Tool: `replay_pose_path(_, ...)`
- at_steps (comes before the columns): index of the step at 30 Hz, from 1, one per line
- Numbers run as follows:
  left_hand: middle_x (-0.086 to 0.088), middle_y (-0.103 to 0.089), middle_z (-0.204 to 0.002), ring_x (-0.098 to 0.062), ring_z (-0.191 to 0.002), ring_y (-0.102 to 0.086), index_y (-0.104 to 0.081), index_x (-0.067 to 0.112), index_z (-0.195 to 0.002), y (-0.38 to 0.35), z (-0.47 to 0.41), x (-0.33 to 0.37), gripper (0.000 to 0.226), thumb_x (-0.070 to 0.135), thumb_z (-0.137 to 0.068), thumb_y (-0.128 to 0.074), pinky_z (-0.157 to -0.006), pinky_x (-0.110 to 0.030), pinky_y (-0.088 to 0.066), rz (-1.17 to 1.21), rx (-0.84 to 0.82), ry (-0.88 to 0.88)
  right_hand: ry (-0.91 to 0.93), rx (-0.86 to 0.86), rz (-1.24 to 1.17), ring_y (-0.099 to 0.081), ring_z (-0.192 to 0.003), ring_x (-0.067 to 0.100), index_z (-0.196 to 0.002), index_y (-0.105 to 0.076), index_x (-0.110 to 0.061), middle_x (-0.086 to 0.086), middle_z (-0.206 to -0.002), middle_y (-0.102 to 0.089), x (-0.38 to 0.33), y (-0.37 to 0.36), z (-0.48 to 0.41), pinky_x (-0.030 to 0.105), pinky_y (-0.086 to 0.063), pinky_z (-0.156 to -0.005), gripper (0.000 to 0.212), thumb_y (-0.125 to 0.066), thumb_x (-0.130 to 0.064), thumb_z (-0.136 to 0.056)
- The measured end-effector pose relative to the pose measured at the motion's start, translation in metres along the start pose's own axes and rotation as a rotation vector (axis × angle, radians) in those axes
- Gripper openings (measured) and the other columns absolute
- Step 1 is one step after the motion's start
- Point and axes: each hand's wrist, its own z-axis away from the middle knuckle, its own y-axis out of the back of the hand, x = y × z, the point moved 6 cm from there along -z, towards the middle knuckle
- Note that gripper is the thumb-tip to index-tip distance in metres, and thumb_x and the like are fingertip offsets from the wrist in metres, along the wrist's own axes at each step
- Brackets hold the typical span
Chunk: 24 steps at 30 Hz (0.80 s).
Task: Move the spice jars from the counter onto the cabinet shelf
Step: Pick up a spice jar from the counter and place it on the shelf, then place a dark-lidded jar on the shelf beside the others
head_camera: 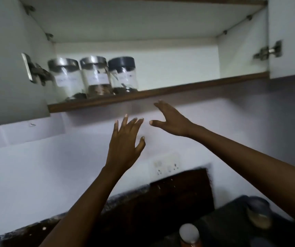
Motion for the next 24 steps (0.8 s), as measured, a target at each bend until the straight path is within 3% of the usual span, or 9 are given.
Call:
replay_pose_path(2, -0.001, -0.054, -0.135, -0.022, -0.138, -0.033, -0.055, 0.017, -0.127, -0.018, 0.021, 0.027, 0.044, 0.034, -0.090, -0.039, -0.116, -0.036, -0.012, 0.147, -0.037, 0.006, -0.070, -0.023, -0.062, -0.034, -0.135, 0.022, -0.141, -0.036, -0.018, 0.004, -0.150, -0.034, 0.018, -0.007, 0.040, 0.039, -0.033, -0.109, 0.061, -0.059, -0.036, -0.087)
replay_pose_path(4, 0.002, -0.064, -0.122, -0.020, -0.130, -0.045, -0.065, 0.018, -0.112, -0.039, 0.048, 0.054, 0.035, 0.031, -0.090, -0.041, -0.114, -0.034, -0.020, 0.250, -0.099, 0.006, -0.149, -0.077, -0.096, -0.052, -0.112, 0.016, -0.125, -0.055, -0.016, 0.003, -0.132, -0.054, 0.040, -0.014, 0.086, 0.025, -0.041, -0.091, 0.043, -0.064, -0.028, -0.085)
replay_pose_path(7, 0.001, -0.070, -0.106, -0.021, -0.112, -0.058, -0.070, 0.018, -0.097, -0.072, 0.097, 0.093, 0.037, 0.032, -0.087, -0.037, -0.105, -0.027, -0.028, 0.369, -0.219, -0.035, -0.237, -0.197, -0.143, -0.058, -0.085, 0.007, -0.099, -0.070, -0.010, 0.003, -0.105, -0.069, 0.076, -0.027, 0.155, 0.010, -0.040, -0.071, 0.019, -0.067, -0.019, -0.083)
replay_pose_path(11, 0.003, -0.071, -0.098, -0.014, -0.099, -0.061, -0.072, 0.019, -0.093, -0.121, 0.154, 0.144, 0.040, 0.034, -0.085, -0.036, -0.098, -0.024, -0.034, 0.506, -0.382, 0.003, -0.399, -0.319, -0.230, -0.062, -0.087, 0.009, -0.096, -0.071, -0.008, -0.002, -0.093, -0.069, 0.141, -0.045, 0.239, 0.016, -0.046, -0.080, 0.014, -0.066, -0.015, -0.084)
replay_pose_path(14, 0.003, -0.069, -0.104, -0.011, -0.102, -0.059, -0.071, 0.019, -0.099, -0.162, 0.187, 0.182, 0.029, 0.027, -0.087, -0.045, -0.095, -0.019, -0.031, 0.564, -0.538, 0.060, -0.473, -0.402, -0.225, -0.064, -0.091, 0.012, -0.098, -0.070, -0.007, 0.002, -0.098, -0.069, 0.192, -0.057, 0.290, 0.005, -0.044, -0.076, 0.015, -0.064, -0.011, -0.085)
replay_pose_path(17, 0.003, -0.067, -0.107, -0.011, -0.103, -0.058, -0.067, 0.020, -0.105, -0.199, 0.209, 0.222, 0.024, 0.025, -0.090, -0.048, -0.093, -0.022, -0.038, 0.580, -0.667, 0.036, -0.559, -0.422, -0.230, -0.063, -0.093, 0.013, -0.100, -0.068, -0.005, 0.002, -0.097, -0.066, 0.238, -0.066, 0.330, 0.000, -0.042, -0.071, 0.017, -0.066, -0.008, -0.083)
replay_pose_path(20, 0.000, -0.063, -0.116, -0.013, -0.110, -0.054, -0.063, 0.018, -0.111, -0.225, 0.225, 0.257, 0.026, 0.026, -0.093, -0.046, -0.092, -0.018, -0.033, 0.542, -0.767, -0.015, -0.587, -0.431, -0.167, -0.059, -0.102, 0.016, -0.108, -0.065, -0.008, 0.004, -0.107, -0.063, 0.283, -0.080, 0.359, 0.007, -0.041, -0.079, 0.029, -0.070, -0.010, -0.079)
replay_pose_path(24, 0.002, -0.055, -0.130, -0.011, -0.123, -0.044, -0.056, 0.020, -0.125, -0.250, 0.241, 0.287, 0.034, 0.026, -0.093, -0.045, -0.099, -0.020, -0.029, 0.523, -0.860, 0.019, -0.647, -0.534, -0.127, -0.031, -0.132, 0.028, -0.135, -0.042, -0.023, 0.006, -0.143, -0.034, 0.334, -0.110, 0.389, 0.036, -0.029, -0.107, 0.069, -0.075, -0.025, -0.074)
